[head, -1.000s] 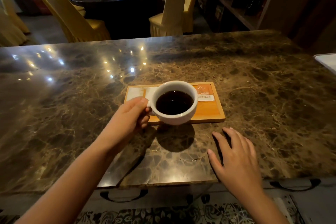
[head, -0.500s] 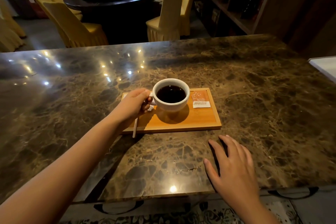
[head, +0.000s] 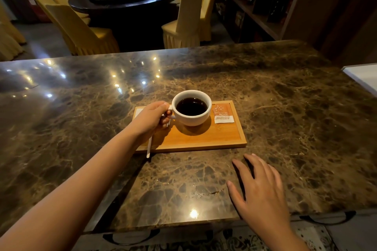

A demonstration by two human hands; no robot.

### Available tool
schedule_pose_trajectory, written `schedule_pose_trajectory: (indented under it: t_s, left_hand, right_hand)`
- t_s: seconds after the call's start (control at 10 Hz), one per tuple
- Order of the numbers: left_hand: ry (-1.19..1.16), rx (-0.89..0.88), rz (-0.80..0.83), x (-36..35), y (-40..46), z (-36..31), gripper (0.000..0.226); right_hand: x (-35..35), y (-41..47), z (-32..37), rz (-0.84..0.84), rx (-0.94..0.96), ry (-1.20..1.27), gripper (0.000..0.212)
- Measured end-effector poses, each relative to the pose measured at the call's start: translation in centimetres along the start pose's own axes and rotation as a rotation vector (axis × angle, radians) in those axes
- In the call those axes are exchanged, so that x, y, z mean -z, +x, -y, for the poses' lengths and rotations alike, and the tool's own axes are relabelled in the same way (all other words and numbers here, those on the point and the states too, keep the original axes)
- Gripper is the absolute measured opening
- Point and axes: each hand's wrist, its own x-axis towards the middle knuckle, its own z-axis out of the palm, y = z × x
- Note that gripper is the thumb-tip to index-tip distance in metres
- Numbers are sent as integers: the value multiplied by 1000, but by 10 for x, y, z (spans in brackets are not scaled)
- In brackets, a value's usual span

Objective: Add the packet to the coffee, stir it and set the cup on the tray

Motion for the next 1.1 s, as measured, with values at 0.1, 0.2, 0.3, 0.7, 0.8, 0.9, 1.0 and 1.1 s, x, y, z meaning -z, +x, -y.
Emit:
schedule_pose_trajectory:
  t_s: [0.1, 0.2, 0.3, 0.7, 0.8, 0.9, 1.0, 1.1]
  left_hand:
    - [-13, 26, 16, 0, 0, 1, 30]
    - [-31, 34, 24, -1, -1, 3, 30]
    - [12, 4, -18, -2, -1, 2, 29]
    - [264, -68, -288, -3, -4, -1, 17]
    - [292, -51, -265, 0, -5, -1, 18]
    - [322, -25, -205, 3, -5, -4, 20]
    - [356, -27, -190, 9, -8, -16, 21]
    - [610, -147, -320, 10, -27, -19, 20]
  right_hand:
    - [0, 0, 0, 4, -3, 1, 51]
    - [-1, 0, 0, 8, -3, 3, 50]
    - [-1, 0, 0, 7, -6, 6, 50]
    - [-1, -1, 1, 11, -8, 12, 51]
    - [-1, -2, 1, 12, -7, 15, 48]
    - [-1, -2, 2, 20, -5, 26, 45]
    - [-3, -3, 0, 1, 21, 22, 44]
    - [-1, -2, 2, -21, 32, 14, 45]
